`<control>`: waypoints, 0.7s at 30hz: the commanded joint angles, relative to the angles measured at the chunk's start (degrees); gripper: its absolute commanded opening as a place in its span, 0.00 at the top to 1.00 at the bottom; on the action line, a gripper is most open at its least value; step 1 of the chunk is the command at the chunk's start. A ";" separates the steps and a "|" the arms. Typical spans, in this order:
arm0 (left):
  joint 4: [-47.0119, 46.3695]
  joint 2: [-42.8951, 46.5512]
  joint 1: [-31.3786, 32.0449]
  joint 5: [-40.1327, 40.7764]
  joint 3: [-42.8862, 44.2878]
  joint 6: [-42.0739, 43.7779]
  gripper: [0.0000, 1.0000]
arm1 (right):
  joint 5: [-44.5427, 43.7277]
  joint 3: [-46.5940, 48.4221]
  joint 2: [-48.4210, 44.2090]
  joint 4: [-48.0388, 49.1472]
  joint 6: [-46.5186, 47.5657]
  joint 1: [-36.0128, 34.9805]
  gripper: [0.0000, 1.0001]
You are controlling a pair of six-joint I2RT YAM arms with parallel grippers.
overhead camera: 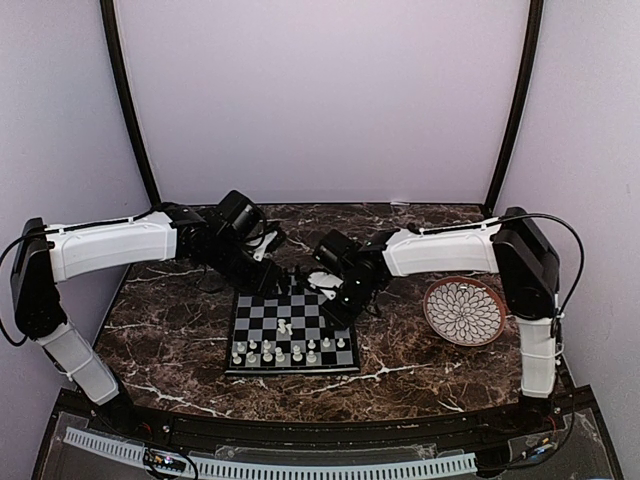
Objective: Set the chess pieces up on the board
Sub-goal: Place the rook on the chessboard, then pick up the rook from the chessboard.
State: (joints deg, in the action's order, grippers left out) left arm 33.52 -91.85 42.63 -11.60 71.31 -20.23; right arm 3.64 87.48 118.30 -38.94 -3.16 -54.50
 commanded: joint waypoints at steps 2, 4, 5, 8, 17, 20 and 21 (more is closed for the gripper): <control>-0.09 1.60 -0.18 -0.83 -0.46 -0.84 0.51 | -2.54 -2.97 -0.96 -2.46 -0.54 -0.43 0.76; -0.16 1.59 -0.18 -0.92 -0.47 -0.94 0.51 | -2.26 -3.47 -0.99 -2.18 -0.53 -0.43 0.81; -0.24 1.61 -0.18 -1.07 -0.42 -1.02 0.51 | -2.09 -3.60 -0.90 -2.01 -0.53 -0.43 0.83; -0.36 1.59 -0.22 -1.28 -0.39 -1.04 0.51 | -1.99 -3.55 -0.61 -1.82 -0.62 -0.43 0.88; -0.13 1.67 -0.18 -1.63 -0.47 -0.87 0.51 | -2.61 -4.60 -2.60 -0.05 -0.71 -0.43 0.99; 0.91 0.85 -0.48 -1.86 0.54 -1.20 0.52 | -2.35 -4.68 -5.21 0.18 -0.07 -0.43 1.00; 1.28 -0.27 -1.02 -2.73 1.61 -1.47 0.52 | -1.95 -4.30 -5.73 -0.04 0.29 -0.43 1.00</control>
State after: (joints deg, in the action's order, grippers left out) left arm 33.52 -91.85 42.59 -12.71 71.31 -20.86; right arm 1.67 83.88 115.74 -37.82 -3.49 -54.50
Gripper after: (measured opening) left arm 0.486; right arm 0.087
